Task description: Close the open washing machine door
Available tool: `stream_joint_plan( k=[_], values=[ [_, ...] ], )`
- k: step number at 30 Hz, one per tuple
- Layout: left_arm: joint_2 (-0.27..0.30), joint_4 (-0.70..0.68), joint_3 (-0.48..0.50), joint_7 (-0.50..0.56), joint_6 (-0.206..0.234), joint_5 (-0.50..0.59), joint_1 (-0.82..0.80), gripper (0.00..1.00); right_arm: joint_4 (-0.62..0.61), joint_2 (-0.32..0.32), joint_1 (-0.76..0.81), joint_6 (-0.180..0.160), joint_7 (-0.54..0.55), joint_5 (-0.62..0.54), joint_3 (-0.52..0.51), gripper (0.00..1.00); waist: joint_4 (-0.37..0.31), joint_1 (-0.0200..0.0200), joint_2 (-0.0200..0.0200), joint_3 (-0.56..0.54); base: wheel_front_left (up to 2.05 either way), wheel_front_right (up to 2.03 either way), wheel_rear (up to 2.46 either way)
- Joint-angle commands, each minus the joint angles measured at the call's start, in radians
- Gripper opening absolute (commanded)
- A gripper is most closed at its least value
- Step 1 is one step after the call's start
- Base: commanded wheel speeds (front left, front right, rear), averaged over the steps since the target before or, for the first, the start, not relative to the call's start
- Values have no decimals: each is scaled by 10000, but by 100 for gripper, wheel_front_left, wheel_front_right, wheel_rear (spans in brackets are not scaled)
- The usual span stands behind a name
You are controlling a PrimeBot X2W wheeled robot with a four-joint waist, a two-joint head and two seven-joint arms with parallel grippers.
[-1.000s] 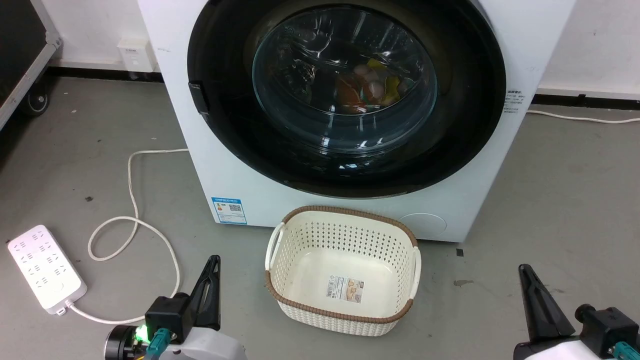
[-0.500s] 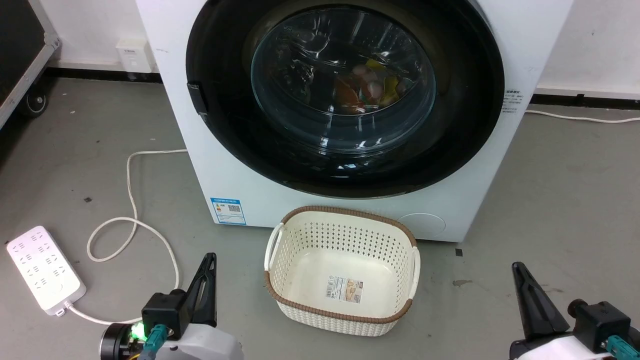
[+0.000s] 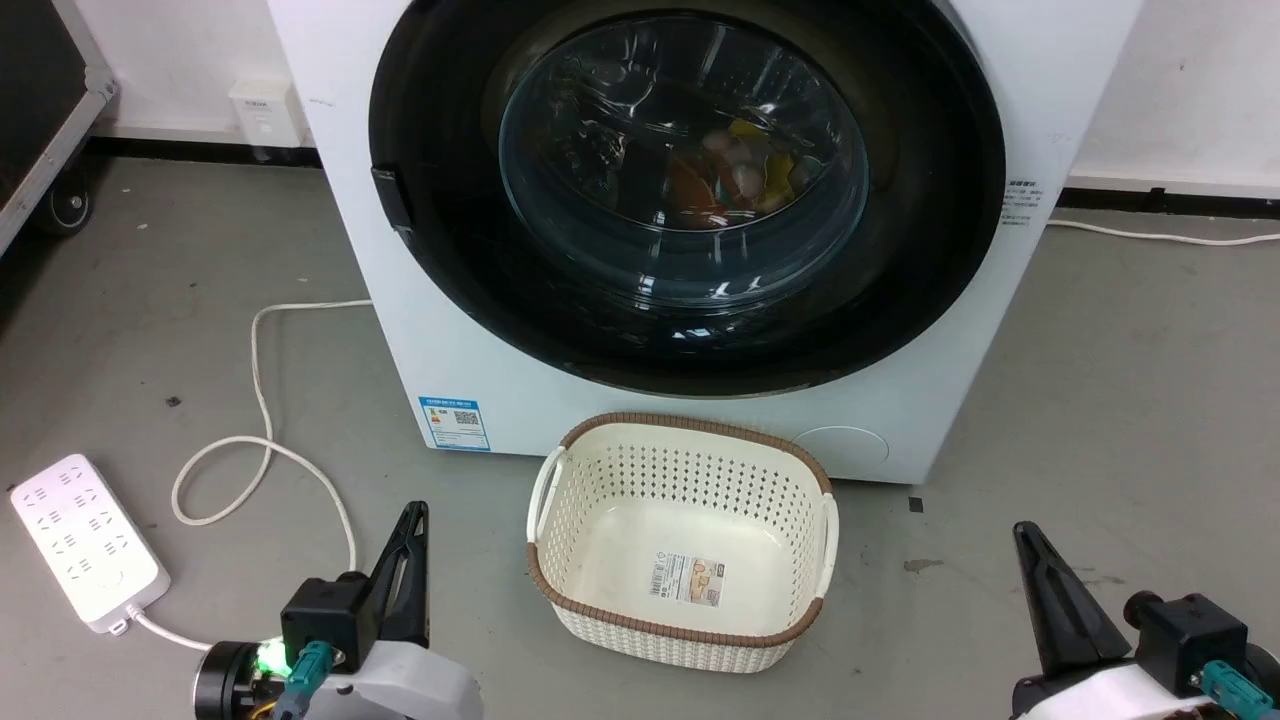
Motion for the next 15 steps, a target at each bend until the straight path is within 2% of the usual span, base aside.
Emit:
stream_joint_plan(
  k=[1, 15],
  values=[
    [8, -77, 37, 72, 44, 54, 82, 0, -91, 26, -159, -4, 56, -99, 32, 0, -3, 0, 0, -1, 0, 0, 0],
    [6, -288, 131, 359, 87, 163, 102, 0, -180, 32, -242, -5, 343, -238, 130, 0, -33, 0, 0, -9, 0, 0, 0]
  ],
)
